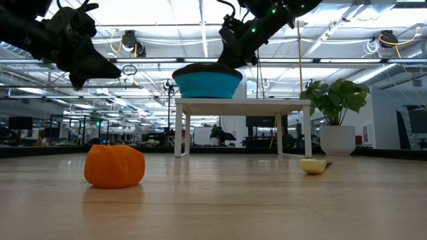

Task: Pick & Place Fruit
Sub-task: Put the orange peach into the blue strainer bowl on the shelf, then put the orange into the blue strainer bowl on the shelf

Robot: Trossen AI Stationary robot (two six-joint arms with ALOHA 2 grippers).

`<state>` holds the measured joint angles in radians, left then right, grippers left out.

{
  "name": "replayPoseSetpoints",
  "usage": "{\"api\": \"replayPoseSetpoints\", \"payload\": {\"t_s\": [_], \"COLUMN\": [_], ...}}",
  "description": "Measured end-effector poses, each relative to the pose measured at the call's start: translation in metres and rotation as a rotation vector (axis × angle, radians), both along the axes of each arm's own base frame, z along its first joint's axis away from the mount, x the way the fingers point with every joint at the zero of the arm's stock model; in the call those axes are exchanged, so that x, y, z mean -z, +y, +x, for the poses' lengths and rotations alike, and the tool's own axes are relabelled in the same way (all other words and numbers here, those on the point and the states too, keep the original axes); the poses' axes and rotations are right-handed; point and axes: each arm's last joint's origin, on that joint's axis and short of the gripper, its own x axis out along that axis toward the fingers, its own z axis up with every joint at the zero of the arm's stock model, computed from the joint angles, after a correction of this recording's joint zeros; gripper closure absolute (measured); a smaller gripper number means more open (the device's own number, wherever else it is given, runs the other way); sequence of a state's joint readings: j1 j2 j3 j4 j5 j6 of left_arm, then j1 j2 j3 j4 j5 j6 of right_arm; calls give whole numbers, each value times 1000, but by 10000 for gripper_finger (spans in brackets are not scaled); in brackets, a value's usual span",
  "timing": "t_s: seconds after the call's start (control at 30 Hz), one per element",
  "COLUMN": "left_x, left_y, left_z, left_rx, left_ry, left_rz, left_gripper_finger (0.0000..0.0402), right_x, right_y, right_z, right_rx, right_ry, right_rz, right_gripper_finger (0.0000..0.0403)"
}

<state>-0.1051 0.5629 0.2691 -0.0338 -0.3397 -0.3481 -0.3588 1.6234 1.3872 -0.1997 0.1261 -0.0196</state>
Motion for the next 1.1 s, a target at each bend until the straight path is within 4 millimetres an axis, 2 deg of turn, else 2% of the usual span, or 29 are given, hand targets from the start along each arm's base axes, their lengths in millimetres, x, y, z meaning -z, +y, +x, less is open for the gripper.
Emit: {"api": "replayPoseSetpoints", "payload": {"t_s": [0.3,0.47,0.6,0.77,0.87,1.1], "left_x": [0,0,0,0,0,0], "left_y": [0,0,-1,-3,-3,-3], "left_z": [0,0,0,0,1,1], "left_rx": [1,-6,12,58,73,81], "left_ry": [0,-7,-14,-14,-12,-12], "left_rz": [0,-25,-71,-102,-104,-105], "left_gripper_finger": [360,360,360,360,360,360], "right_x": [0,-18,-43,-63,-63,-49], "right_y": [0,11,33,60,76,107], "right_z": [0,-8,-19,-36,-47,-85], "right_rx": [-14,-56,-144,-207,-247,-316], "right_ry": [11,-43,-99,-158,-176,-266], "right_rz": [-21,-35,-86,-98,-98,-53], "right_gripper_finger": [261,262,293,367,396,401]}}
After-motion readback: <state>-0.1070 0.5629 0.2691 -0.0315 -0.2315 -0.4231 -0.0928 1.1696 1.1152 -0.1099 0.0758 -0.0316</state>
